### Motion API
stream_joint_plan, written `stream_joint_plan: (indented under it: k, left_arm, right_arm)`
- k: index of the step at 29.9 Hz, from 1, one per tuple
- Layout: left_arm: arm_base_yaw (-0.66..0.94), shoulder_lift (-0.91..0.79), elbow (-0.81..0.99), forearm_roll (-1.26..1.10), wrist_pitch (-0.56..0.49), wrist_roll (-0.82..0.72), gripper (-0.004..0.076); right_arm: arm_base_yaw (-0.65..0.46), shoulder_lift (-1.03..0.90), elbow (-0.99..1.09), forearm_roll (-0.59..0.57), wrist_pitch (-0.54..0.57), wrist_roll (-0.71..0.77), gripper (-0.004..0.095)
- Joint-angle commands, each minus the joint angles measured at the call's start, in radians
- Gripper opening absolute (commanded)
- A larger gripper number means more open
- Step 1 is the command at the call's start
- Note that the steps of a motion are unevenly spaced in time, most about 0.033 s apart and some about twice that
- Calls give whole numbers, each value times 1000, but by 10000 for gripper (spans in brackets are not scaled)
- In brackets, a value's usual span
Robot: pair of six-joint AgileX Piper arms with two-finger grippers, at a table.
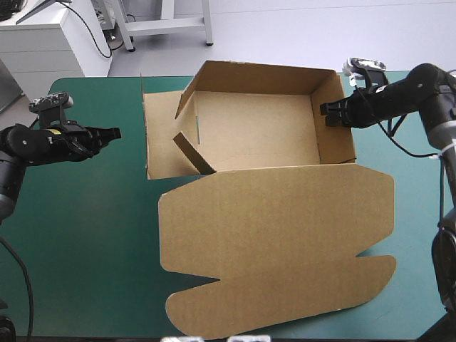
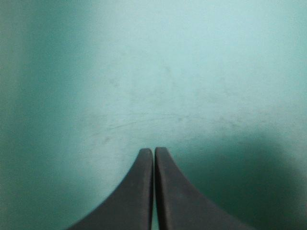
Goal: Fold the box
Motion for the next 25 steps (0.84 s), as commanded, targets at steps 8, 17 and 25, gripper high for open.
stream_joint_plan:
  k: [8, 17, 25]
  left_arm:
    - [0, -29, -28, -810, 87, 493, -8]
    - [0, -41, -28, -885, 240, 547, -8]
    - [0, -59, -28, -885, 328, 548, -8]
  right_arm:
    - [-17, -130, -29, 201, -3, -56, -15]
    - [-17, -130, -26, 150, -53, -52, -15]
    - [7, -130, -26, 99, -94, -41, -15]
